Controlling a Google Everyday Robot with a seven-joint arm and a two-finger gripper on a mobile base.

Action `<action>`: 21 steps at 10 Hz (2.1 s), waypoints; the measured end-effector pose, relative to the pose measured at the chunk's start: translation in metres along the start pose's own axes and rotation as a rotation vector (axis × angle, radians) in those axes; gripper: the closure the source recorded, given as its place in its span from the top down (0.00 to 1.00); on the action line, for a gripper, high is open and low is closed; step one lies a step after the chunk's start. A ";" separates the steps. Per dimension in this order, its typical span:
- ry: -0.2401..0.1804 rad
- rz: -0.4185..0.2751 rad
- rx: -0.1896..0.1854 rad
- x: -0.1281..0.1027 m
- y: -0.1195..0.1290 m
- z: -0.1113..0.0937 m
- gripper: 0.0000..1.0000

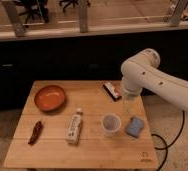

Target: Move the arm in a circular motion

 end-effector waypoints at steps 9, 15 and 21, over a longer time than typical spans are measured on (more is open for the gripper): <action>0.003 -0.028 0.008 -0.024 -0.002 0.002 0.80; -0.004 -0.052 0.011 -0.047 -0.005 0.003 0.80; -0.013 -0.060 0.008 -0.060 -0.006 0.006 0.80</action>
